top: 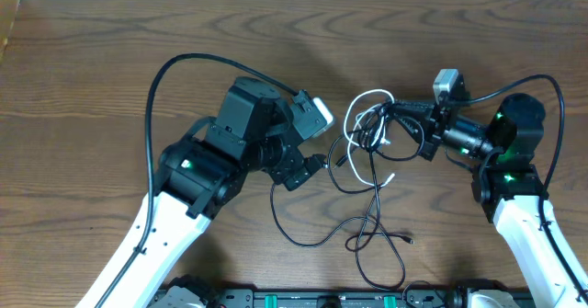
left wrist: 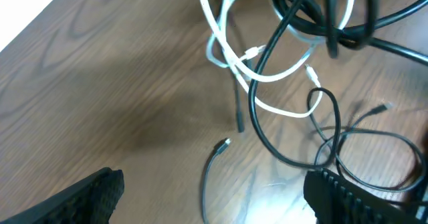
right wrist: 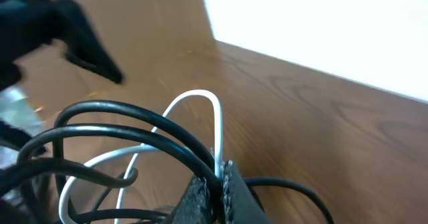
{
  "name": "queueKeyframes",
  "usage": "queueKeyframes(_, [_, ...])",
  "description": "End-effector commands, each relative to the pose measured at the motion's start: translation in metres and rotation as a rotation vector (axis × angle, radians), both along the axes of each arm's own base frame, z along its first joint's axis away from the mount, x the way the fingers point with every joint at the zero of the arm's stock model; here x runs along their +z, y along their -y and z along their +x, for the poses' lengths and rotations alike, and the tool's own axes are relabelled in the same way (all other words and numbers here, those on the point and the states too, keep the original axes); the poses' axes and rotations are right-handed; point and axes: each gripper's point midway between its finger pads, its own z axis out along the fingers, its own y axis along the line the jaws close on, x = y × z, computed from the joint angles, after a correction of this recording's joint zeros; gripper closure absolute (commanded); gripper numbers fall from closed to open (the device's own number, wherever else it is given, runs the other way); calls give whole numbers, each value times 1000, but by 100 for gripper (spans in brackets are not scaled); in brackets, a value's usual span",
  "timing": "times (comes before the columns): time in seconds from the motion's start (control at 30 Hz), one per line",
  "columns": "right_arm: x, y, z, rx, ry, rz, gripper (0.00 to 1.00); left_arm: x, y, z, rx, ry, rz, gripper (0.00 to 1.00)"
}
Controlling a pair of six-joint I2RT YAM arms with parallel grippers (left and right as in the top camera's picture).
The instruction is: Untangle cables
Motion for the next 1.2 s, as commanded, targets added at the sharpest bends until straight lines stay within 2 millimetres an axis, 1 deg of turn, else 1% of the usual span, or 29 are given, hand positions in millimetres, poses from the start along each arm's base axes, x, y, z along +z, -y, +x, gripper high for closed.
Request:
queueKeyframes(0.0, [10, -6, -14, 98, -2, 44, 99, 1, 13, -6, -97, -10, -25, 10])
queueKeyframes(0.13, [14, -6, -15, 107, 4, 52, 99, -5, 17, -6, -113, -36, -28, 10])
queueKeyframes(0.17, [14, -6, -15, 106, 4, 52, 99, -4, 21, -9, -141, -46, -47, 10])
queueKeyframes(0.2, [14, -6, -15, 106, 5, 53, 99, -2, 30, -19, -214, -65, -84, 10])
queueKeyframes(0.27, [15, -6, -15, 106, 4, 55, 99, -1, 36, -29, -282, -87, -119, 10])
queueKeyframes(0.3, [15, -6, -15, 106, 4, 55, 99, -1, 37, -31, -289, -95, -124, 10])
queueKeyframes(0.37, [15, -6, -15, 106, 4, 56, 99, -4, 39, -32, -296, -113, -129, 10])
queueKeyframes(0.57, [18, -7, -17, 122, 13, 62, 99, -22, 43, -28, -296, -171, -110, 10])
queueKeyframes(0.6, [19, -7, -18, 124, 16, 62, 99, -24, 47, -30, -314, -196, -127, 10])
queueKeyframes(0.7, [19, -7, -18, 124, 17, 62, 99, -27, 53, -34, -342, -234, -157, 10])
queueKeyframes(0.8, [19, -7, -18, 124, 16, 62, 99, -33, 55, -33, -346, -260, -157, 11])
queueKeyframes(0.87, [19, -7, -18, 124, 17, 62, 99, -34, 56, -33, -347, -265, -158, 13])
queueKeyframes(0.93, [19, -7, -18, 124, 17, 62, 99, -34, 56, -33, -347, -266, -157, 23])
queueKeyframes(0.97, [19, -7, -18, 124, 17, 62, 99, -34, 56, -33, -347, -265, -157, 34])
queueKeyframes(1.0, [19, -7, -18, 124, 17, 62, 99, -34, 56, -33, -347, -264, -158, 50])
queueKeyframes(1.07, [19, -7, -18, 124, 17, 62, 99, -34, 56, -32, -347, -263, -158, 77])
queueKeyframes(1.1, [19, -7, -18, 124, 17, 62, 99, -34, 56, -32, -347, -262, -158, 92])
queueKeyframes(1.17, [19, -7, -18, 124, 16, 62, 99, -34, 56, -32, -346, -262, -157, 92])
